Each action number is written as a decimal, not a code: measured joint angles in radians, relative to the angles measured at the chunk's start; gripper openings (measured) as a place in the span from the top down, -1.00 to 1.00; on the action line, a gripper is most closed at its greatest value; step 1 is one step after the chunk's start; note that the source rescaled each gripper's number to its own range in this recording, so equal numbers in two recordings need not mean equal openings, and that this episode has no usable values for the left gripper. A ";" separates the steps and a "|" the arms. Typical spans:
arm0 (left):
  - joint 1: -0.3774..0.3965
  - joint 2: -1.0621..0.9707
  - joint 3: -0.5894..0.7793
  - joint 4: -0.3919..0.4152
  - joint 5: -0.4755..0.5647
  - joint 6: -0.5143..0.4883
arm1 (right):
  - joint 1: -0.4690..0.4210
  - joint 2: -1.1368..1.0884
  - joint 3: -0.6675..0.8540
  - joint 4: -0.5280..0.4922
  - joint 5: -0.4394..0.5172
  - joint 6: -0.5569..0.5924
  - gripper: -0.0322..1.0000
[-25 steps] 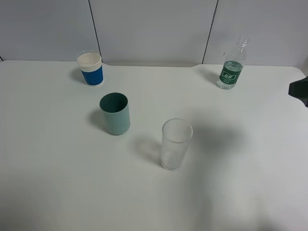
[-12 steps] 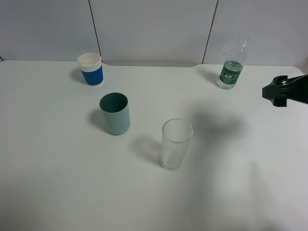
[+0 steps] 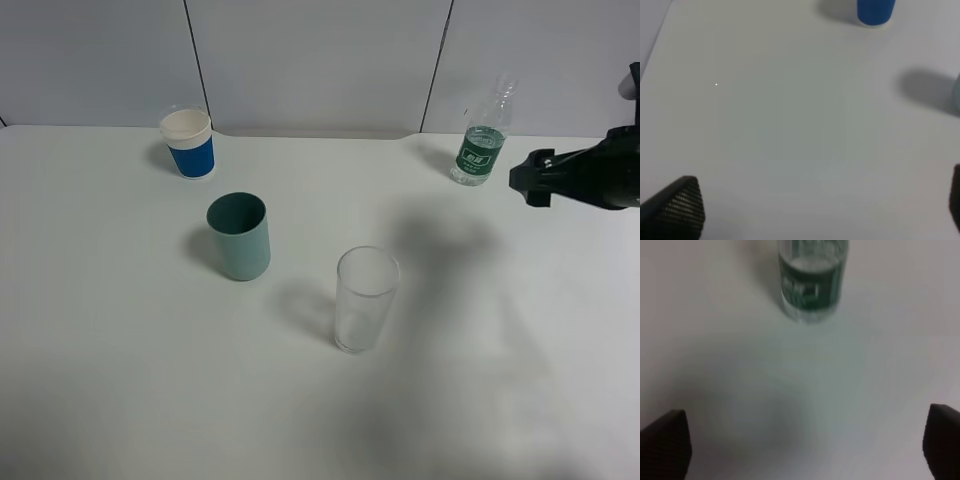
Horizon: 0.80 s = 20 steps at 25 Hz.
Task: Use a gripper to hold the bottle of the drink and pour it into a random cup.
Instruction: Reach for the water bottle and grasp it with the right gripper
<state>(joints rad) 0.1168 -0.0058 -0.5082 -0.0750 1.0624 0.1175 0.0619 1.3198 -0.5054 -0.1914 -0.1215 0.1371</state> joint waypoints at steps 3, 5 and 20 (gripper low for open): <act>0.000 0.000 0.000 0.000 0.000 0.000 | 0.000 0.064 0.000 0.000 -0.095 -0.003 -0.77; 0.000 0.000 0.000 0.000 0.000 0.000 | 0.000 0.111 -0.001 0.000 -0.154 -0.014 -0.77; 0.000 0.000 0.000 0.000 0.000 0.000 | -0.066 0.481 -0.004 0.080 -0.555 -0.119 -0.77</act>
<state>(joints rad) 0.1168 -0.0058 -0.5082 -0.0750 1.0624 0.1175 -0.0039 1.8011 -0.5096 -0.1112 -0.6767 0.0185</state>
